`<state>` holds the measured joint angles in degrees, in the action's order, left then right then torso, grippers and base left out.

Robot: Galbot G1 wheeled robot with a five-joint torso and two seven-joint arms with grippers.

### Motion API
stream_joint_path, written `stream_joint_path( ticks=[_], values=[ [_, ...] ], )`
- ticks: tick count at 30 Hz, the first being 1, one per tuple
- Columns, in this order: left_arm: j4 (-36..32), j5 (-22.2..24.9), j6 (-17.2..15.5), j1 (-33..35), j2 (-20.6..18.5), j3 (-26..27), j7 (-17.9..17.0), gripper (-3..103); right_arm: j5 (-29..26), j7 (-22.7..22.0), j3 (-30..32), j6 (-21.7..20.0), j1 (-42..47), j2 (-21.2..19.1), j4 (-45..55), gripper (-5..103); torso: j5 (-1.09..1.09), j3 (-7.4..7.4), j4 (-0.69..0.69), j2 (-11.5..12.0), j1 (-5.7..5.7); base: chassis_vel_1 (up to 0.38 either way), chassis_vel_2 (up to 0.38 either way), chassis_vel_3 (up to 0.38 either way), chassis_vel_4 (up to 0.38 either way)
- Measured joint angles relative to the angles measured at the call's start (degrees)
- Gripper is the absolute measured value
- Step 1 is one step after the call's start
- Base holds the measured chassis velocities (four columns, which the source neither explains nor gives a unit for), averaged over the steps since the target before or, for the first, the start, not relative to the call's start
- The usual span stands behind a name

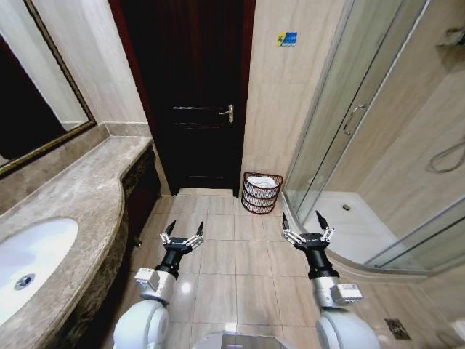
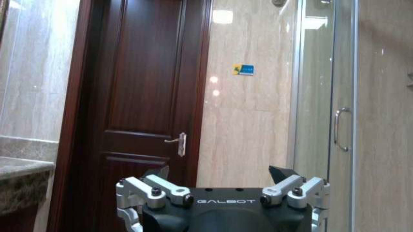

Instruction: Discard the used towel into the hamper.

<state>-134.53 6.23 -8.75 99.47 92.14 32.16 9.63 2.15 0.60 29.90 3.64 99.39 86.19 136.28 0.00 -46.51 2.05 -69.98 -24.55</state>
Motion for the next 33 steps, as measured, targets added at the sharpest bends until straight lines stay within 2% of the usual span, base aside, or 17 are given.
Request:
stream_joint_path(
  ticks=[33],
  values=[
    [0.00,0.00,0.00,0.00,0.00,0.00,0.00,100,0.00,0.00,0.00,0.00,0.00,0.00,0.00,100,0.00,-0.02,0.00,-0.04,-0.02,0.012,-0.016,-0.014,0.014]
  ],
)
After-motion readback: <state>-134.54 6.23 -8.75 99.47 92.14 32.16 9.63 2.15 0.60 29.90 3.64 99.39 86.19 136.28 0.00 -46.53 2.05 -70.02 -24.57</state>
